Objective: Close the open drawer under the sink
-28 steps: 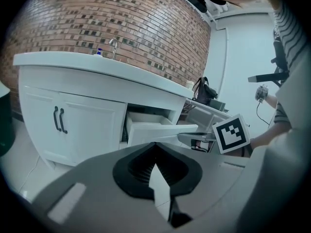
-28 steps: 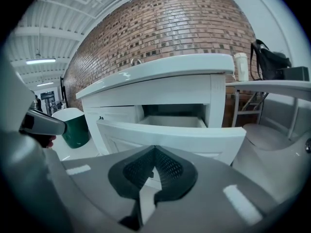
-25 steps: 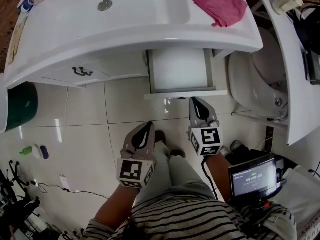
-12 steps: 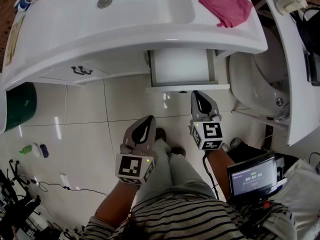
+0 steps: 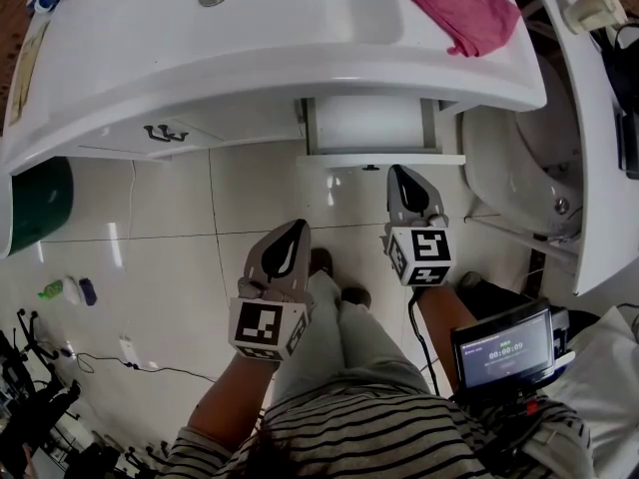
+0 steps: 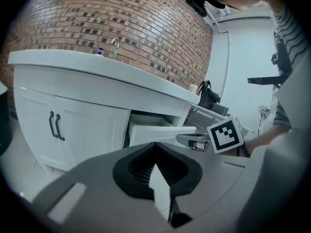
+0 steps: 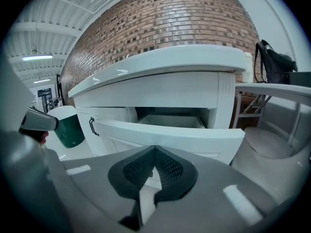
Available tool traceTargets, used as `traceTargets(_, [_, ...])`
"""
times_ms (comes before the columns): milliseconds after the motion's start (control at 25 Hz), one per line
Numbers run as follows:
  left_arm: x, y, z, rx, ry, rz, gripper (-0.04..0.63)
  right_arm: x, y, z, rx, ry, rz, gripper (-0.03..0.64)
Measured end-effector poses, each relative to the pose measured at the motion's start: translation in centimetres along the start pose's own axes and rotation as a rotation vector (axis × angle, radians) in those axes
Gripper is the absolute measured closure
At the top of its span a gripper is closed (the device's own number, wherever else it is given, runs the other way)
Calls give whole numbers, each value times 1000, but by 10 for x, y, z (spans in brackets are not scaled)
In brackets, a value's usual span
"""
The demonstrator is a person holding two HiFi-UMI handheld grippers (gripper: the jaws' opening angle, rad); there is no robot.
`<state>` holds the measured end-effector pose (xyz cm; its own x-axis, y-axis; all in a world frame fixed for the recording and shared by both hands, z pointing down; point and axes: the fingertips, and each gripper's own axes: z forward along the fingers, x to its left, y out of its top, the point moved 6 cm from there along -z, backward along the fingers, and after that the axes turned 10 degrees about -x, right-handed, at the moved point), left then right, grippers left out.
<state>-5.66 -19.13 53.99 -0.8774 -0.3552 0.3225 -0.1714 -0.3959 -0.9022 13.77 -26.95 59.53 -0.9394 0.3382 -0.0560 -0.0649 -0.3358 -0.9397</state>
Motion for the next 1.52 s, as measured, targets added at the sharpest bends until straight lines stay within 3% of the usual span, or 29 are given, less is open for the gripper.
traceTargets(600, [7,0,9,-8,4,13,580,-11,9,30,-18,7,-28,616])
traceTargets(1520, [21,11,14,-16,1,2,580,-20,21,67,-37,-59,-22,617])
